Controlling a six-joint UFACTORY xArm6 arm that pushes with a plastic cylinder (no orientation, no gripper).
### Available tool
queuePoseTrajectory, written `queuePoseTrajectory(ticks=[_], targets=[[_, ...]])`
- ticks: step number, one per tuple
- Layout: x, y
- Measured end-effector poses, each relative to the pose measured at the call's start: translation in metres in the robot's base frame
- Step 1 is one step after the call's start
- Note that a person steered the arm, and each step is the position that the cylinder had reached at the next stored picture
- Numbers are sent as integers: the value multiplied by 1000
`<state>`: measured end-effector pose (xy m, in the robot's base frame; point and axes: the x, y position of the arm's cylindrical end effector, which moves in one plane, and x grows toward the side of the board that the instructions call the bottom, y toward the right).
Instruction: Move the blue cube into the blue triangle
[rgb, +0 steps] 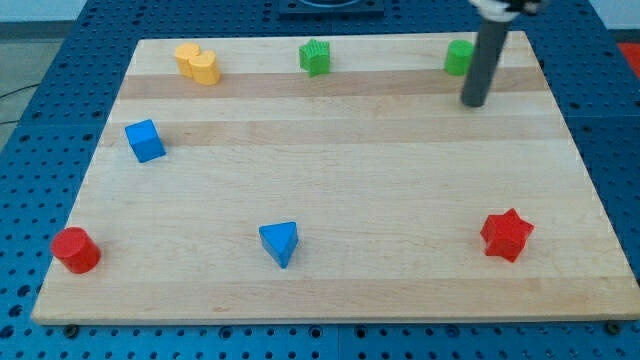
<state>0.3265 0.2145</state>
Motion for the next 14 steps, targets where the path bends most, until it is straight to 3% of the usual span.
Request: queuePoseTrajectory(ticks=[1, 2, 4, 5, 6, 7, 8, 9, 10, 12, 13, 14], targets=[[-35, 34], [-76, -15], [-90, -168], [-79, -155], [8, -147], [35, -200], [35, -300], [32, -361], [22, -364], [18, -471], [62, -467], [105, -397]])
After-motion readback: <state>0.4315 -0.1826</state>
